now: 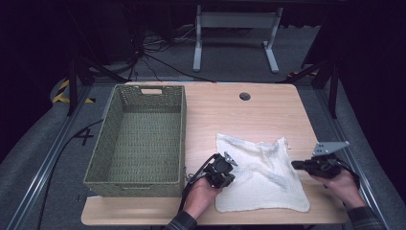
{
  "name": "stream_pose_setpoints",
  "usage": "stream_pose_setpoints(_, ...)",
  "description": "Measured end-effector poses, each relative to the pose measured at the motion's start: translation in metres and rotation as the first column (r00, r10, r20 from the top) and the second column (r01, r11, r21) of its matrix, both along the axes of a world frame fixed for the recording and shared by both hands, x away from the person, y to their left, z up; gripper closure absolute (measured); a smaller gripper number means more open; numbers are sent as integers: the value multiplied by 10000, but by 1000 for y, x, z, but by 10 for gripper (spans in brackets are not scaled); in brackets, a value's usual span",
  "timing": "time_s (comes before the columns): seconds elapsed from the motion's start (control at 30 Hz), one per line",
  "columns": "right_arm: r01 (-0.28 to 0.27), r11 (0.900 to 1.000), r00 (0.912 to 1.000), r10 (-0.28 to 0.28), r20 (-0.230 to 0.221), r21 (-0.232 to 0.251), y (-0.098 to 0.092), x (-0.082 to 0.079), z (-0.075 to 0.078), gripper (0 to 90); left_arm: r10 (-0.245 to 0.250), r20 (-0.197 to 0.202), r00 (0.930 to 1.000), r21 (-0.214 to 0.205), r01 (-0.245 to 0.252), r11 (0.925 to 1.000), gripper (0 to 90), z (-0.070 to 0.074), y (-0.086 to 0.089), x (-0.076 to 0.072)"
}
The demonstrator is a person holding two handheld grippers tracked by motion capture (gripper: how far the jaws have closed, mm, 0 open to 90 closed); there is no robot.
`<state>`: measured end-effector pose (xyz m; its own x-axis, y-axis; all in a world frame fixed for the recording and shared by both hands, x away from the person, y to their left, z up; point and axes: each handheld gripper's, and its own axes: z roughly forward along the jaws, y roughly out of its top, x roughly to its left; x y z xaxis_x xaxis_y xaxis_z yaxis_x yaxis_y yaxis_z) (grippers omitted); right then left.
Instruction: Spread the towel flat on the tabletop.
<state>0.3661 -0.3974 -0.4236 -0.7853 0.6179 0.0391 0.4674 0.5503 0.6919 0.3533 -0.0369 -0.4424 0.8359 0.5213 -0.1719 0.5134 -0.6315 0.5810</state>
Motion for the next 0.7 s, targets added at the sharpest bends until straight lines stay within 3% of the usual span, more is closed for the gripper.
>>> stream_pose_setpoints(0.3,230,9991,9990,-243,373,356,30,68,6,880,234,110,9997,120,-236,9997,895,-5,0,14)
stream_pose_setpoints(0.5,-224,9982,9997,226,-39,553,52,88,-6,880,92,161,9998,320,-97,9994,894,-8,-2,12)
stream_pose_setpoints(0.7,-518,9975,9977,496,-464,-483,68,93,-24,893,73,200,9998,379,-80,9992,891,-8,-3,11)
